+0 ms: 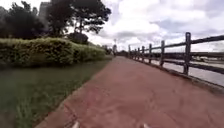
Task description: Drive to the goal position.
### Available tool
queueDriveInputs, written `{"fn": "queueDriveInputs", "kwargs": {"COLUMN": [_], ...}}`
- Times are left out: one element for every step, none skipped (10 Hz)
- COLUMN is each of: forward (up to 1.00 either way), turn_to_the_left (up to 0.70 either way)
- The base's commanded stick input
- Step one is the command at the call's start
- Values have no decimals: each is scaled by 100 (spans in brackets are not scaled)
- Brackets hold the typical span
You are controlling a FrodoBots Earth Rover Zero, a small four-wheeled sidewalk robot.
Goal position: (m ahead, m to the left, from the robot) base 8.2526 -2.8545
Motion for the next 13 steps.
{"fn": "queueDriveInputs", "kwargs": {"forward": [100,100,100,100,100,100,100,100,100,100,100,100,100], "turn_to_the_left": [0,0,0,0,0,0,0,0,0,0,0,-15,-27]}}
